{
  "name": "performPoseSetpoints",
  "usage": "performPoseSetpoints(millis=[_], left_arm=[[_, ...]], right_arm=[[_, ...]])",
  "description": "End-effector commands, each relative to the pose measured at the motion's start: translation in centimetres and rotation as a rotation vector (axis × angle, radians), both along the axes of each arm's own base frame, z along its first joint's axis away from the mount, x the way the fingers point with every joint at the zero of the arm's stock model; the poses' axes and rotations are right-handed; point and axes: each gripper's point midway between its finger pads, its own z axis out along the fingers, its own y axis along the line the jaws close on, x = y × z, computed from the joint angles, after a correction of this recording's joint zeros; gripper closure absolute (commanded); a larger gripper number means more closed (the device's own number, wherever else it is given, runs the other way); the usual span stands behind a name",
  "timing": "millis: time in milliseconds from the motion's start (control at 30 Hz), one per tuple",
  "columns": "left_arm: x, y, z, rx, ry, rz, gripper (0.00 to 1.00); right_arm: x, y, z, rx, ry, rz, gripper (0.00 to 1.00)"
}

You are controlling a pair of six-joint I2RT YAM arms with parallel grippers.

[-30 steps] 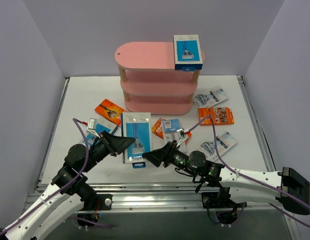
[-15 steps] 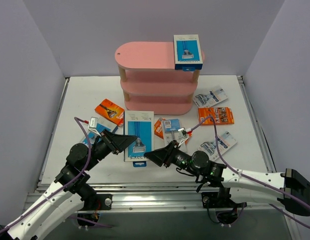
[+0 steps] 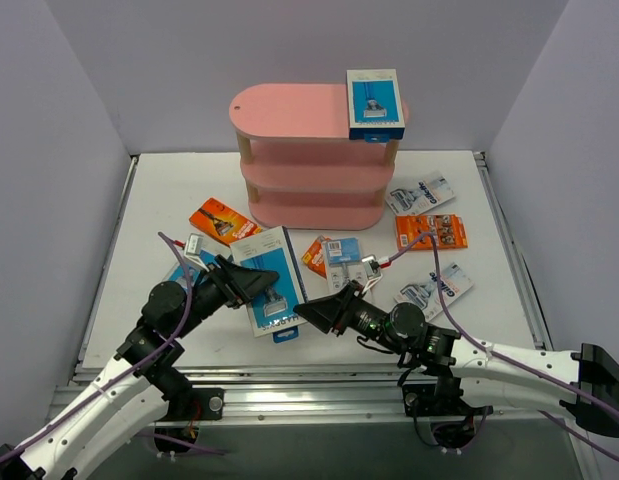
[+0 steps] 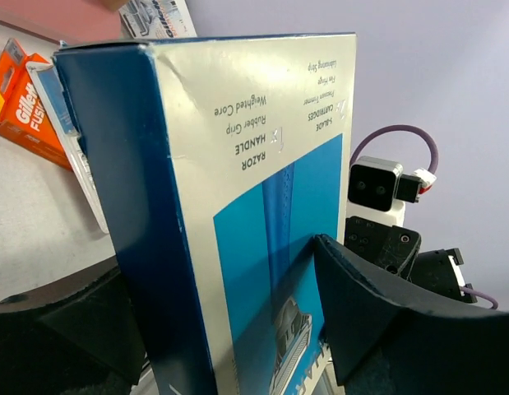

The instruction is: Place and organize the shaving razors onto the shelf

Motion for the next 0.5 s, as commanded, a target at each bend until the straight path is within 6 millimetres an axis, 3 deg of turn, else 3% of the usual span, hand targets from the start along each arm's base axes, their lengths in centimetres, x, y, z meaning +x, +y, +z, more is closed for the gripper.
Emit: performPoseSetpoints(millis=[0,233,467], left_arm=[[0.3,0.1,0.3,0.009,-0.034,0.002,0.19],[0.2,1.4,1.0,0.055,-0.055,0.033,0.03],[-0.1,2.7,0.7,0.106,-0.037,0.069,0.06]], right_arm=[[-0.5,-0.4,3.2,0.104,-0.048,0.016,1.00],[0.1,-1.0,2.9,0.099,-0.022,-0.031,1.00],[1.2,-1.5,2.7,0.107,0.007,-0.088,1.00]])
